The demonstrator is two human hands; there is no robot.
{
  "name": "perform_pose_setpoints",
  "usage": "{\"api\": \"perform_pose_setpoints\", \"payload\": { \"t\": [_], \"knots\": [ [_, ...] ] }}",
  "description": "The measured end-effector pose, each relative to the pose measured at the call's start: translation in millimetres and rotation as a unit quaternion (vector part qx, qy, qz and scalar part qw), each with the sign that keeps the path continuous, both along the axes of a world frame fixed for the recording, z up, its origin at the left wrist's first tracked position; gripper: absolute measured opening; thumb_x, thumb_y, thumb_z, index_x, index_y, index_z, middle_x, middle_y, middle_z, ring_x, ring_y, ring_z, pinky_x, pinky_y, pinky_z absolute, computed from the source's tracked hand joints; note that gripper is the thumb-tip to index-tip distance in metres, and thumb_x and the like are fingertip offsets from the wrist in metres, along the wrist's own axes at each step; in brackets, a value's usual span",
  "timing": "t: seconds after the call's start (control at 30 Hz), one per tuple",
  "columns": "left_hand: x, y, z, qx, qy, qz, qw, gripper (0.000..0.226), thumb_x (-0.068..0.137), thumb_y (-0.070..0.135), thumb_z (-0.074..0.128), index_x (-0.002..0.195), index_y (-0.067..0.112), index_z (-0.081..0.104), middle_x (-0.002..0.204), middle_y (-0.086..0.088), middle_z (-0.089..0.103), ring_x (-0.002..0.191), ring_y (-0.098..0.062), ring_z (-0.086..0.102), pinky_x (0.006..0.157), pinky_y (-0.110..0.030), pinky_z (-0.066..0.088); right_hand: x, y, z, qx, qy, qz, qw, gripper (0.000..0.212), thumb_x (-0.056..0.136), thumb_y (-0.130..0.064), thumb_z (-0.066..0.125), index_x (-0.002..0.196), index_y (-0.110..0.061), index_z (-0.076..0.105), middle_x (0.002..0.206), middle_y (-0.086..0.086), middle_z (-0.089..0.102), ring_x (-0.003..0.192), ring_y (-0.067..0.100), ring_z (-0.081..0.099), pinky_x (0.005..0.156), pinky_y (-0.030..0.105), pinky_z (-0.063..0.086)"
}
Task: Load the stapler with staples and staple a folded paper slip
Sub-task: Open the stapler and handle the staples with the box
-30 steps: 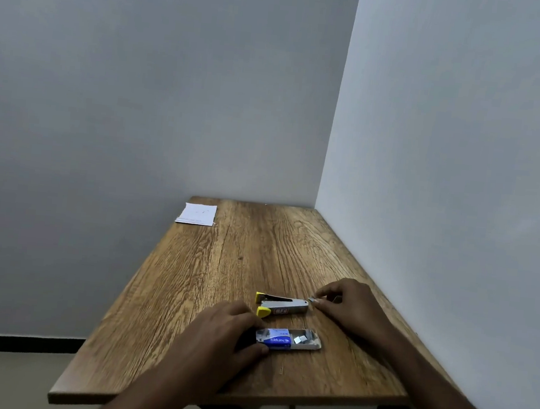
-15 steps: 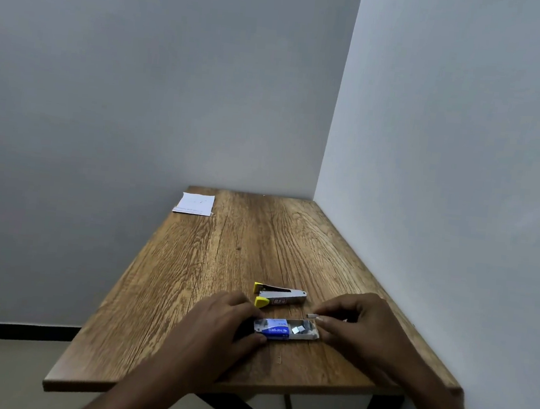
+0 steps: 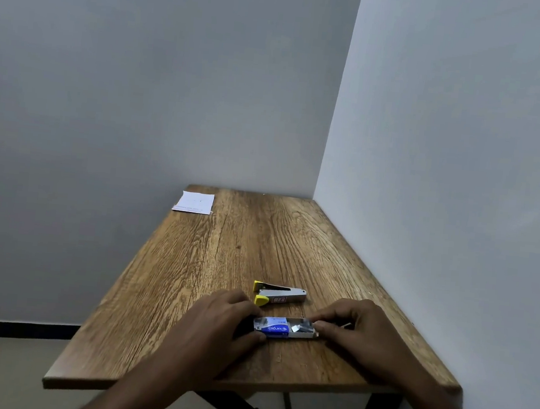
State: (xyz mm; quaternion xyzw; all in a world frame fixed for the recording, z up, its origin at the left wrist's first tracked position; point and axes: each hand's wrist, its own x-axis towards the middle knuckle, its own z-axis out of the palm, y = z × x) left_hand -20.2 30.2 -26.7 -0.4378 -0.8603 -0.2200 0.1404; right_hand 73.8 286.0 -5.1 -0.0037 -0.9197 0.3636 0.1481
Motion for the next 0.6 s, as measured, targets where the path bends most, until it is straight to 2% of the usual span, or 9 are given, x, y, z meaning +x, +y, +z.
{"api": "perform_pose_setpoints", "payload": {
  "t": [0.17, 0.3, 0.47, 0.6],
  "knots": [
    [0.2, -0.1, 0.0, 0.000, 0.000, 0.002, 1.000, 0.056, 0.083, 0.070, 0.032, 0.124, 0.040, 0.056, 0.118, 0.022, 0.054, 0.103, 0.004, 0.047, 0.089, -0.022, 0.043, 2.7, 4.1, -3.9, 0.005, 0.020, -0.013, 1.000, 0.025, 0.076, -0.033, 0.081, 0.097, -0.045, 0.076, 0.094, -0.028, 0.071, 0.090, -0.007, 0.064, 0.074, 0.015, 0.047],
    [0.0, 0.2, 0.6, -0.004, 0.002, 0.003, 1.000, 0.055, 0.084, 0.069, 0.033, 0.125, 0.040, 0.056, 0.118, 0.023, 0.054, 0.103, 0.004, 0.047, 0.089, -0.021, 0.042, 5.7, 4.2, -5.9, 0.004, 0.026, 0.008, 1.000, 0.031, 0.073, -0.031, 0.084, 0.098, -0.048, 0.075, 0.096, -0.023, 0.074, 0.094, -0.002, 0.067, 0.082, 0.024, 0.054],
    [1.8, 0.1, 1.1, -0.001, 0.006, 0.000, 1.000, 0.055, 0.084, 0.068, 0.033, 0.124, 0.039, 0.057, 0.118, 0.022, 0.055, 0.103, 0.004, 0.048, 0.089, -0.020, 0.042, 4.8, 1.6, -5.7, 0.032, 0.045, 0.036, 0.998, 0.027, 0.075, -0.027, 0.084, 0.096, -0.043, 0.076, 0.096, -0.025, 0.072, 0.095, -0.001, 0.067, 0.079, 0.019, 0.049],
    [2.1, 0.4, 1.9, 0.001, 0.004, -0.002, 1.000, 0.054, 0.084, 0.067, 0.034, 0.124, 0.038, 0.057, 0.118, 0.021, 0.056, 0.103, 0.003, 0.048, 0.089, -0.021, 0.043, 5.3, 3.2, -6.5, 0.019, 0.037, 0.019, 0.999, 0.041, 0.071, -0.032, 0.086, 0.103, -0.052, 0.070, 0.100, -0.030, 0.070, 0.095, -0.005, 0.066, 0.079, 0.016, 0.053]
  ]
}}
